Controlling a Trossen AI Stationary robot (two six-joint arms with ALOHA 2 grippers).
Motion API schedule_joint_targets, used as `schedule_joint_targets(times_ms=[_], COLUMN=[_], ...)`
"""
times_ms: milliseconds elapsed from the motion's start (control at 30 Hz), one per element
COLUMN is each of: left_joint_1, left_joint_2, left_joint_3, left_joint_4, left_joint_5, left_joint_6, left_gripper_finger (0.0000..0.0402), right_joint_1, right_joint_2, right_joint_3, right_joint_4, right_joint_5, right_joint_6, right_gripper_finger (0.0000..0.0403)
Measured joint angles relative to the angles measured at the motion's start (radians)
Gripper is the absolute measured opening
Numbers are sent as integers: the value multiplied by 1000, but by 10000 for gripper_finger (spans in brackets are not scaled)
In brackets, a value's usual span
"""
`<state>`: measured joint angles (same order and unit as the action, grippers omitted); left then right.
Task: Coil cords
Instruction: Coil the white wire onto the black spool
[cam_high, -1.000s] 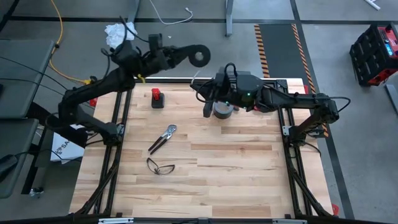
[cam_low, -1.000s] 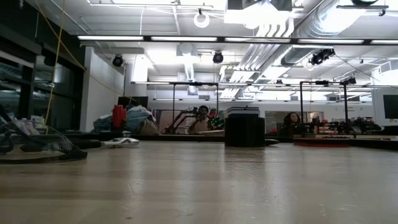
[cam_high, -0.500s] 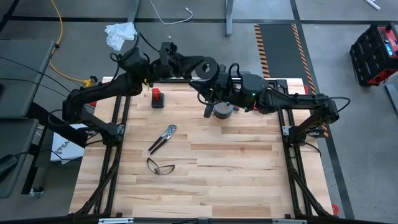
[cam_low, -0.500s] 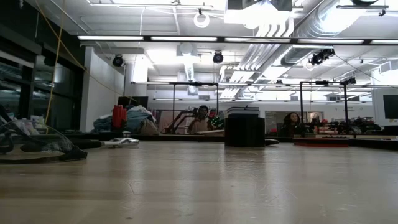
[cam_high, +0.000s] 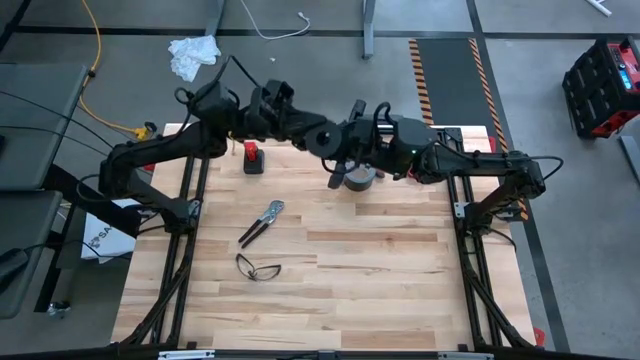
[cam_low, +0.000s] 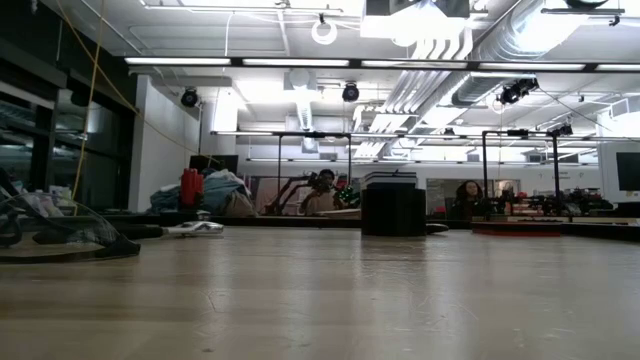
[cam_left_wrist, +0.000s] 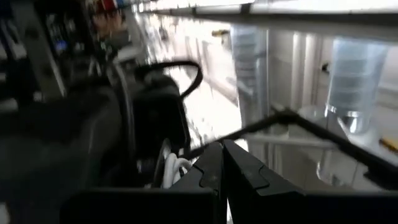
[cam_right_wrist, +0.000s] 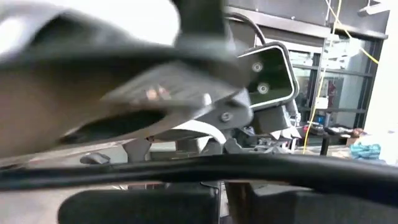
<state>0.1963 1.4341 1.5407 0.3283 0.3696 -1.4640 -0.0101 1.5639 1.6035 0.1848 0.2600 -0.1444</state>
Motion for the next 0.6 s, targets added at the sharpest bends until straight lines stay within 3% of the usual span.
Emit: schedule_joint_targets(times_ms=[200, 600], left_joint_1=[19, 123], left_joint_2=[-29, -127], left_joint_3=[1, 3], left_joint_4=[-146, -541], left_joint_5=[134, 190], left_joint_6=[30, 321], left_gripper_finger=[1, 1], right_joint_1=[0, -26], right_joint_2=[1, 2], right_joint_3=[0, -2], right_joint_4=[-14, -119], right_joint_5=[-2, 7], right_joint_6=[-63, -148], right_gripper_finger=[0, 0])
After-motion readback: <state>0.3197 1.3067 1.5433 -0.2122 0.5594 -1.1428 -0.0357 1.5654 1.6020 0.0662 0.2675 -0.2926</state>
